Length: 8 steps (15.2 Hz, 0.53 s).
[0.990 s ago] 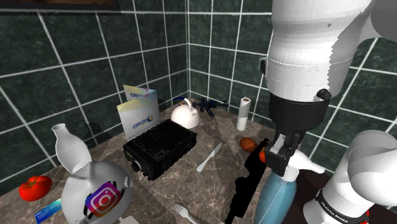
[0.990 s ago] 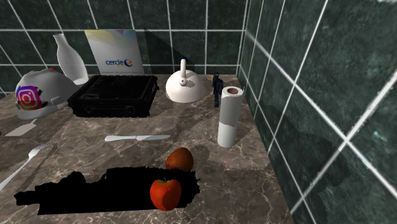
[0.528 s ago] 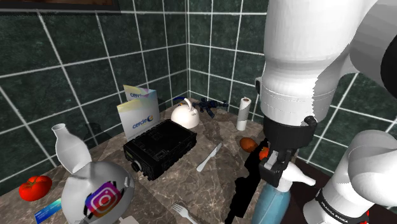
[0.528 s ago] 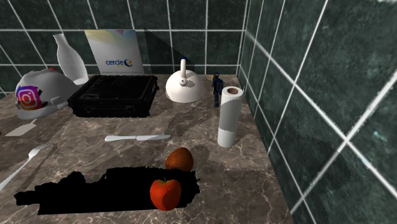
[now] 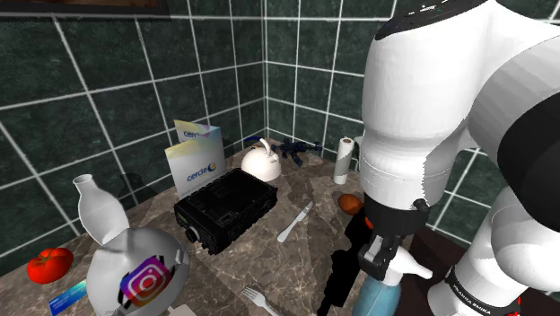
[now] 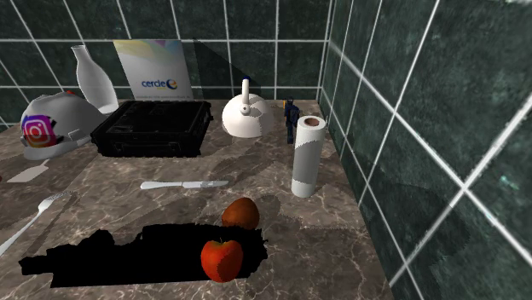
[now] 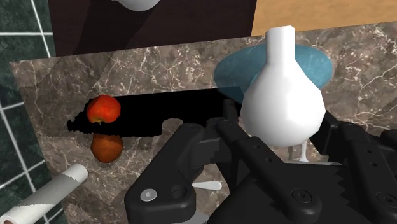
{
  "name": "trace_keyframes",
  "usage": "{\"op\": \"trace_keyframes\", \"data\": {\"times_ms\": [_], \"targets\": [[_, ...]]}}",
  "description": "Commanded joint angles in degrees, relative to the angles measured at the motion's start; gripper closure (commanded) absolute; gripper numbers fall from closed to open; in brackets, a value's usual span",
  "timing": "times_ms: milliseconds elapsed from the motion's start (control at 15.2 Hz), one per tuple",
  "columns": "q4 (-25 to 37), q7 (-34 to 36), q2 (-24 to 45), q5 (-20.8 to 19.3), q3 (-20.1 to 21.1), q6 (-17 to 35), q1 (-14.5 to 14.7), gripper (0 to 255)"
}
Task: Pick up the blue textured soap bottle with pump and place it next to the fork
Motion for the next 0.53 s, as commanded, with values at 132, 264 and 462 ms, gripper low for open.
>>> {"op": "trace_keyframes", "data": {"times_ms": [132,264,462], "targets": [[-2.88,-0.01,-0.18,1.04,1.27,2.85,0.32,255],[-4.23,-0.03,-0.13,1.55,1.95,4.31,0.42,255],[-6.18,-0.05,0.06,2.32,3.05,6.54,0.53,255]]}}
